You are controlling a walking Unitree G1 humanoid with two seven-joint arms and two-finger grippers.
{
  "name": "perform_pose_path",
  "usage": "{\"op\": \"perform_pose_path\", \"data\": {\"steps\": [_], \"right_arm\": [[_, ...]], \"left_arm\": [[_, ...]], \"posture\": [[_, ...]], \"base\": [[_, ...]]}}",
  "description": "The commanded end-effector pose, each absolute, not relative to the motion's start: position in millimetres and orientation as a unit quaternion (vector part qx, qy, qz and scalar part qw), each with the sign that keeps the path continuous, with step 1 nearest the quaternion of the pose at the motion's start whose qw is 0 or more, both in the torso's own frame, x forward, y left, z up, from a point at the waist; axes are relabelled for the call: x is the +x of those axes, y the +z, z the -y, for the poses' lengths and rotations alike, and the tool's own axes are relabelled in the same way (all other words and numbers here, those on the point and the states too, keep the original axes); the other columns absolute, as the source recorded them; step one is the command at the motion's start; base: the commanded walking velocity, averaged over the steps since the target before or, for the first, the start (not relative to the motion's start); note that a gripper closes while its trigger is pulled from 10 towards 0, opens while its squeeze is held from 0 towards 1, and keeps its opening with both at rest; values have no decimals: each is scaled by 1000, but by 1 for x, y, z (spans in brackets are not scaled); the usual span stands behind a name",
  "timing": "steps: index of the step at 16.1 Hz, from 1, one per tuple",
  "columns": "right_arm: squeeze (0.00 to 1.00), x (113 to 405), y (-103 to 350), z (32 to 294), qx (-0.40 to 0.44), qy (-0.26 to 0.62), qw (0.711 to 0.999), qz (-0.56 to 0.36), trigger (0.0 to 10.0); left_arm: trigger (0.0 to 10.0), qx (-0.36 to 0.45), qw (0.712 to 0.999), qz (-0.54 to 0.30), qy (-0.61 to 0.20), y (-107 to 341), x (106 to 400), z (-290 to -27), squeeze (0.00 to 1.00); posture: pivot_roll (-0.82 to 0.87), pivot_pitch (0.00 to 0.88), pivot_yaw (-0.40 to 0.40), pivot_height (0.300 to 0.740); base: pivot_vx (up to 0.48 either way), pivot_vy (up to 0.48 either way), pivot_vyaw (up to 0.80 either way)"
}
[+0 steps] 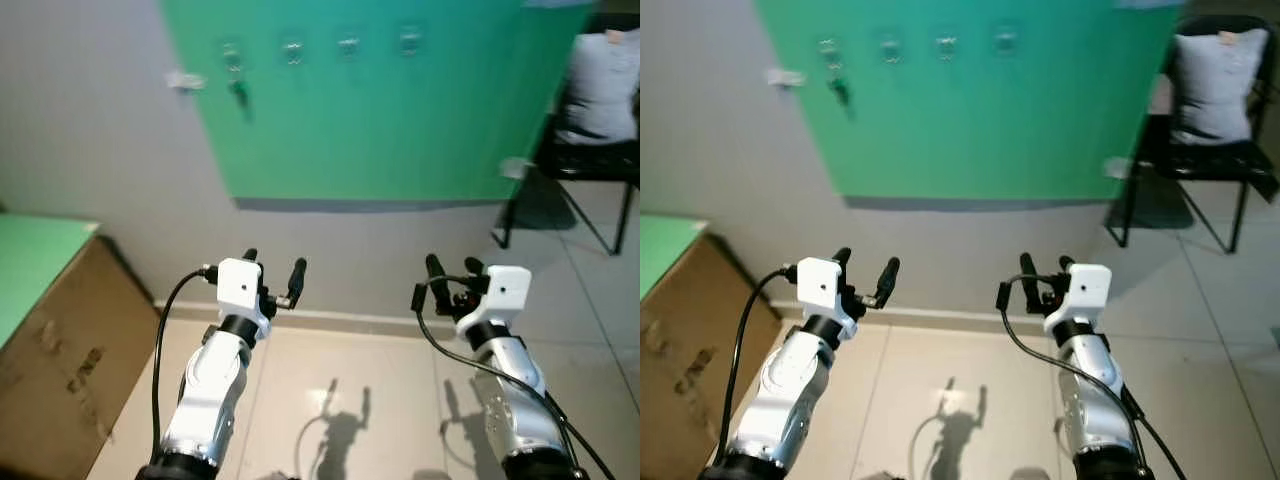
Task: Hang keys on a hook
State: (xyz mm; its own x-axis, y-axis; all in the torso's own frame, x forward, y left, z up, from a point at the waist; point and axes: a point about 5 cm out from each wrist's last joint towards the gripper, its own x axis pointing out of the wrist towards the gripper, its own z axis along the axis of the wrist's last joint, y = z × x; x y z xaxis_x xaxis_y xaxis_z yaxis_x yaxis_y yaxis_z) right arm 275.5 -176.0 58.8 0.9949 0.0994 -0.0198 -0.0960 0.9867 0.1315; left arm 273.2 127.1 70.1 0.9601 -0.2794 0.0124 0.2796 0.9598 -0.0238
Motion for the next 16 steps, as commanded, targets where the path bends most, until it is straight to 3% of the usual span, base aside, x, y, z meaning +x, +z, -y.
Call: {"op": "perform_pose_path", "data": {"steps": [1,3,6,16], "right_arm": [[0,275,61,166,62,68,996,-7,10000],[0,273,58,164,57,73,996,-17,10000],[0,273,57,163,46,77,996,-20,10000],[0,275,56,161,22,90,995,-24,10000]], "left_arm": [[10000,-1,991,-8,-134,66,274,-136,0],[10000,1,991,-7,-136,67,275,-137,0],[10000,8,990,-9,-139,67,277,-139,0],[10000,29,992,-19,-121,63,282,-147,0]], "posture": [[-243,0,116,740],[-242,0,117,740],[-243,0,122,740],[-231,0,111,740]], "base": [[0,480,0],[0,480,0],[0,480,-771],[0,476,0]]}}
